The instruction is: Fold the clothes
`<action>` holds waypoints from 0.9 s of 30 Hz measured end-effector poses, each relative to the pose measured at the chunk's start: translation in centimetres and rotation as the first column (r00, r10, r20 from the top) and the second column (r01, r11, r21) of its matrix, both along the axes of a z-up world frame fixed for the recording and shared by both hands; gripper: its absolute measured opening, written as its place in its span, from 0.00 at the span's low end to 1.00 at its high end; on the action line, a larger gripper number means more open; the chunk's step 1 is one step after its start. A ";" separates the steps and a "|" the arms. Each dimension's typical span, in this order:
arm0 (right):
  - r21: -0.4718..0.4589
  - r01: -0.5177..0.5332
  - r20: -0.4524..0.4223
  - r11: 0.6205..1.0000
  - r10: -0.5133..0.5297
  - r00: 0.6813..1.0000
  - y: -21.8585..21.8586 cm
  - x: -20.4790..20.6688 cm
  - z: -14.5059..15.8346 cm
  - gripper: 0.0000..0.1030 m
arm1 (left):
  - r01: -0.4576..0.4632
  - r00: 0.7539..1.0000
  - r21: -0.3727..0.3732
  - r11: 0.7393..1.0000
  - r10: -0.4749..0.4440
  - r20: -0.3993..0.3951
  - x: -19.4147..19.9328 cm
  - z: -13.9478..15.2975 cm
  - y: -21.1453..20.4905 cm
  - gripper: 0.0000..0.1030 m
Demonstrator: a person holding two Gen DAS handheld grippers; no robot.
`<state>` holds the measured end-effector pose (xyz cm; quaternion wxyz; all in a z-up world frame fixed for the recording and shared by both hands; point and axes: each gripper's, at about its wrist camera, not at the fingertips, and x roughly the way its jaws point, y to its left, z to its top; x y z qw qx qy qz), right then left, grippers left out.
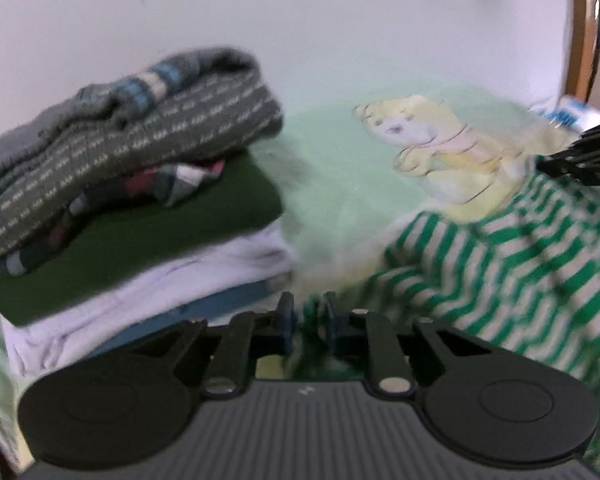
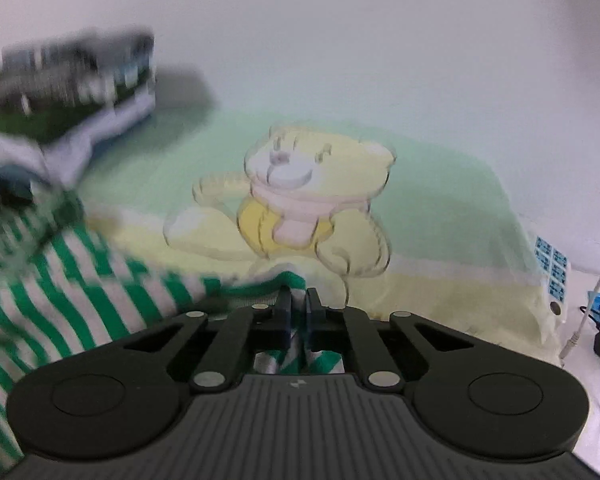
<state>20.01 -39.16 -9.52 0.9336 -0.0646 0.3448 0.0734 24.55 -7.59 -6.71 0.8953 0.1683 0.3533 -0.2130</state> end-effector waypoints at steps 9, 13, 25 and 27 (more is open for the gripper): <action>-0.045 -0.033 0.029 0.998 0.035 0.999 -1.4 -2.7 3.0 0.39 | -0.009 1.000 -0.017 1.000 0.009 0.027 -1.5 1.5 1.6 0.29; -0.046 -0.037 -0.014 0.998 0.036 0.999 -2.7 -6.5 3.9 0.38 | -0.019 0.999 -0.046 0.999 0.021 0.029 -3.6 3.8 4.0 0.38; -0.152 0.298 -0.054 0.942 -0.309 0.950 -9.8 -9.7 1.3 0.40 | -0.068 0.996 -0.051 0.996 0.064 -0.061 -5.7 -0.8 2.9 0.51; -0.083 0.302 -0.083 0.950 -0.309 0.948 -10.4 -9.6 1.3 0.20 | -0.071 0.995 -0.045 0.996 0.068 -0.068 -5.9 -1.2 2.8 0.58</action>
